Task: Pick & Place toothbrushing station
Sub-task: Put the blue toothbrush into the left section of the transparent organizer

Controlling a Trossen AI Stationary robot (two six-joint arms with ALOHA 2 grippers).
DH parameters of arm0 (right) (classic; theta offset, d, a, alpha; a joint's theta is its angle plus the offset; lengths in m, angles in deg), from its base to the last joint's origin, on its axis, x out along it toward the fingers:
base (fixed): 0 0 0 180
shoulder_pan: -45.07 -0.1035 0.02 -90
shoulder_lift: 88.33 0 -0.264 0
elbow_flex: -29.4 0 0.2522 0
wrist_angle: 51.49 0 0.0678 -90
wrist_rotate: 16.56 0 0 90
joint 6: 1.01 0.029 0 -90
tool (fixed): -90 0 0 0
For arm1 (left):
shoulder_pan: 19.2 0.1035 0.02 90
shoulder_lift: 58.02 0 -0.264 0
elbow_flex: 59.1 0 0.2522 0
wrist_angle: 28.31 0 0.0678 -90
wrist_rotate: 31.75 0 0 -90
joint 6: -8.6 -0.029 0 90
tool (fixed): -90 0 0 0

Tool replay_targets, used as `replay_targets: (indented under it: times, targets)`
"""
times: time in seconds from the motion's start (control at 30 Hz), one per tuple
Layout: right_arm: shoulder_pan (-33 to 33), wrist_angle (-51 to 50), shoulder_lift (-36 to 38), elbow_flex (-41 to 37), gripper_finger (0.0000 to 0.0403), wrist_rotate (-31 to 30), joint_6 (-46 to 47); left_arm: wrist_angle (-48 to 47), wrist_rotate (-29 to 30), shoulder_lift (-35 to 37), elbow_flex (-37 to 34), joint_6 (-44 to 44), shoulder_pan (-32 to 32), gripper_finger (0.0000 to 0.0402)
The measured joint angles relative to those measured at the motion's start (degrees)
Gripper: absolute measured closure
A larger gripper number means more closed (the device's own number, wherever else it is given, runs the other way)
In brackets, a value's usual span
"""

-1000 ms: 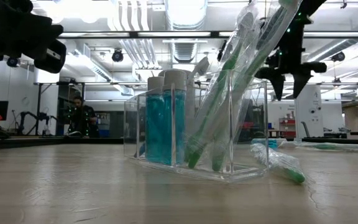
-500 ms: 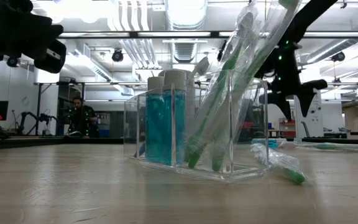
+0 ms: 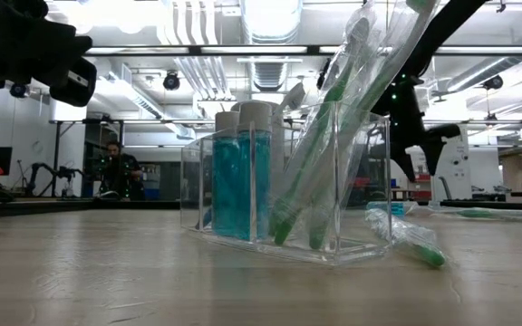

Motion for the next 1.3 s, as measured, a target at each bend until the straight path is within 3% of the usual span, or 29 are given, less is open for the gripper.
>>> replay_targets:
  times: [0.73, 1.3]
  targets:
    - [2.2, -2.6, -7.4, 1.6, 0.0177, 3.4, -0.1, -0.2, 0.0, 0.0, 0.0, 0.0, 0.0, 0.0316]
    - [2.2, -5.2, -15.8, 3.6, 0.0183, 2.4, -0.1, -0.5, 0.0, 0.0, 0.0, 0.0, 0.0, 0.0316]
